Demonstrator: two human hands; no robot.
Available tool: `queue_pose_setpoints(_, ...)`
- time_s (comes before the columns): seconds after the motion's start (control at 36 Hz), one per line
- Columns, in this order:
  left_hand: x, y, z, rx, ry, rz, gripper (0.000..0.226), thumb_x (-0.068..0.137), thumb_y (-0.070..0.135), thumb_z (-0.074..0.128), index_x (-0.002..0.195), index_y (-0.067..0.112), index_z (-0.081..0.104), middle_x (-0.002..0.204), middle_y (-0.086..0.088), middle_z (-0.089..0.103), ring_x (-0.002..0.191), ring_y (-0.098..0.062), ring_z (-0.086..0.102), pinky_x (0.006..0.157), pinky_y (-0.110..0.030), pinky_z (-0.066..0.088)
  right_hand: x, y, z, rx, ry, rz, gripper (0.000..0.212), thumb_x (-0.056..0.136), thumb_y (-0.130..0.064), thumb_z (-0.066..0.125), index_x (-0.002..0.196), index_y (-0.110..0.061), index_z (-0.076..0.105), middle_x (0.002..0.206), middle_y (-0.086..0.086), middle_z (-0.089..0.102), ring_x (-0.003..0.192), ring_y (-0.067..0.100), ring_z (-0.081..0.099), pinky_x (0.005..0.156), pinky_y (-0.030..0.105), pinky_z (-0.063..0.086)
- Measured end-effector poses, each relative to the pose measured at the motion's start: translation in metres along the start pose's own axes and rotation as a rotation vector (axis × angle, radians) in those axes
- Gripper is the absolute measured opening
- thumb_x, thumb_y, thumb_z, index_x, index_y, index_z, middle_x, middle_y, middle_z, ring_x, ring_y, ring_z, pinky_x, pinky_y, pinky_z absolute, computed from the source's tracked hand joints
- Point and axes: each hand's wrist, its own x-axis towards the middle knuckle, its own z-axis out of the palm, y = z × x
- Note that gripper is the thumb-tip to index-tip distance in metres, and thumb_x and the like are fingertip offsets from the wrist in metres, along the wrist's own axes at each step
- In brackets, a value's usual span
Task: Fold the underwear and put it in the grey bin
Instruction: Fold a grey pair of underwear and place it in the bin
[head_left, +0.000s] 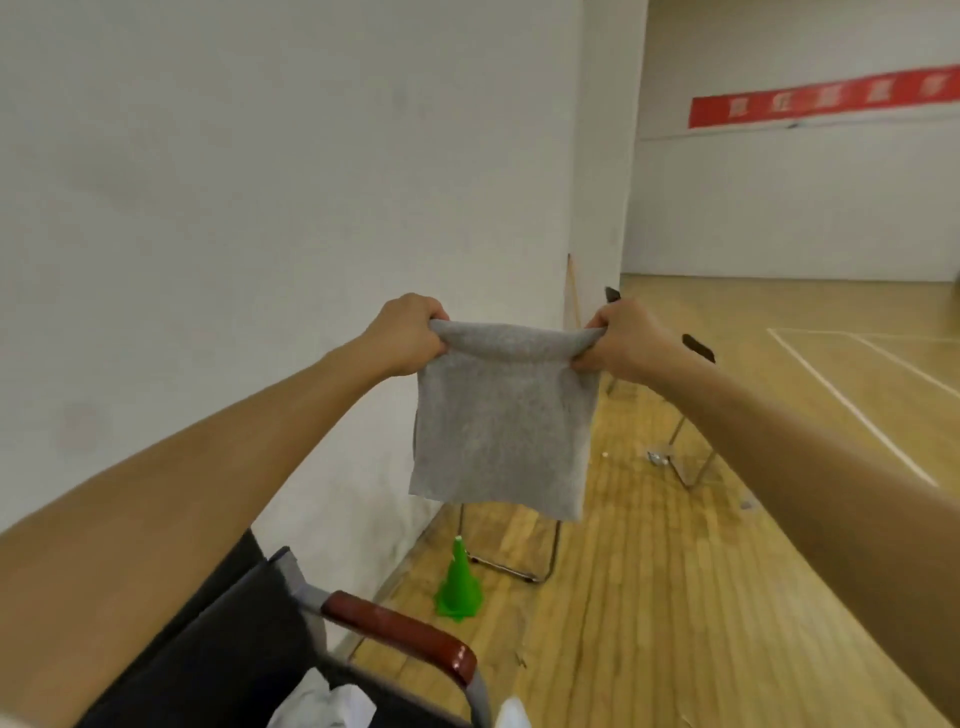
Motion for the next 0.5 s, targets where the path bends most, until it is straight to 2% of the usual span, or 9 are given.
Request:
queue_pose_setpoints(0.08,0.011,0.013,0.073,-0.017,-0.081,0.015,0.015,0.089,0.011,0.056,0.095,0.001,0.065,0.099,-0.014,0.062,0.089,-0.029,0.058,0.074,-0.037,0.048,-0.015,0.065,0.001,-0.127,0.000,0.084,0.018,0.077,-0.018,0.075,0.074,-0.014,0.057,0.076,0.000,0.056,0.078,0.019,0.056,0.061,0.028,0.046)
queue_pose_setpoints(0.14,0.016,0.026,0.130,-0.048,-0.137,0.020,0.010,0.086,0.015,0.063,0.080,0.006,0.064,0.090,-0.014,0.063,0.085,-0.032,0.060,0.076,-0.042,0.052,-0.028,0.116,0.002,-0.173,-0.031,0.164,0.022,0.079,-0.021,0.073,0.070,-0.020,0.053,0.074,-0.002,0.055,0.070,0.014,0.054,0.053,0.023,0.039)
queue_pose_setpoints(0.19,0.014,0.037,0.180,-0.086,-0.178,0.036,0.021,0.085,0.017,0.066,0.066,0.014,0.058,0.075,-0.007,0.059,0.077,-0.029,0.058,0.072,-0.040,0.049,-0.043,0.162,0.004,-0.184,-0.065,0.225,0.024,0.080,-0.021,0.071,0.070,-0.022,0.049,0.072,-0.004,0.052,0.067,0.010,0.049,0.051,0.021,0.034)
queue_pose_setpoints(0.31,0.004,0.066,0.289,-0.201,-0.313,0.106,0.003,0.089,0.015,0.060,0.089,0.017,0.058,0.091,-0.004,0.060,0.086,-0.021,0.056,0.074,-0.036,0.046,-0.066,0.265,-0.004,-0.221,-0.067,0.323,0.019,0.079,-0.021,0.070,0.083,-0.018,0.052,0.075,-0.006,0.050,0.068,0.010,0.046,0.053,0.022,0.034)
queue_pose_setpoints(0.39,-0.009,0.080,0.374,-0.222,-0.408,0.136,0.002,0.089,0.017,0.059,0.090,0.017,0.059,0.089,-0.001,0.061,0.085,-0.019,0.057,0.072,-0.036,0.046,-0.088,0.342,-0.003,-0.200,-0.102,0.419,0.022,0.080,-0.021,0.071,0.095,-0.018,0.055,0.080,-0.007,0.051,0.070,0.006,0.046,0.054,0.020,0.034)
queue_pose_setpoints(0.44,-0.018,0.083,0.420,-0.259,-0.431,0.136,0.002,0.089,0.017,0.059,0.091,0.016,0.059,0.086,0.000,0.061,0.081,-0.017,0.057,0.067,-0.034,0.047,-0.104,0.383,0.007,-0.183,-0.150,0.463,0.017,0.081,-0.017,0.067,0.096,-0.015,0.060,0.084,-0.002,0.056,0.075,0.013,0.053,0.054,0.021,0.036)
queue_pose_setpoints(0.5,-0.034,0.081,0.482,-0.266,-0.483,0.130,0.003,0.090,0.014,0.058,0.089,0.017,0.058,0.080,0.004,0.057,0.074,-0.010,0.053,0.059,-0.025,0.040,-0.120,0.438,0.030,-0.182,-0.192,0.523,0.011,0.083,-0.013,0.064,0.093,-0.009,0.065,0.085,0.005,0.061,0.080,0.022,0.056,0.056,0.025,0.041)
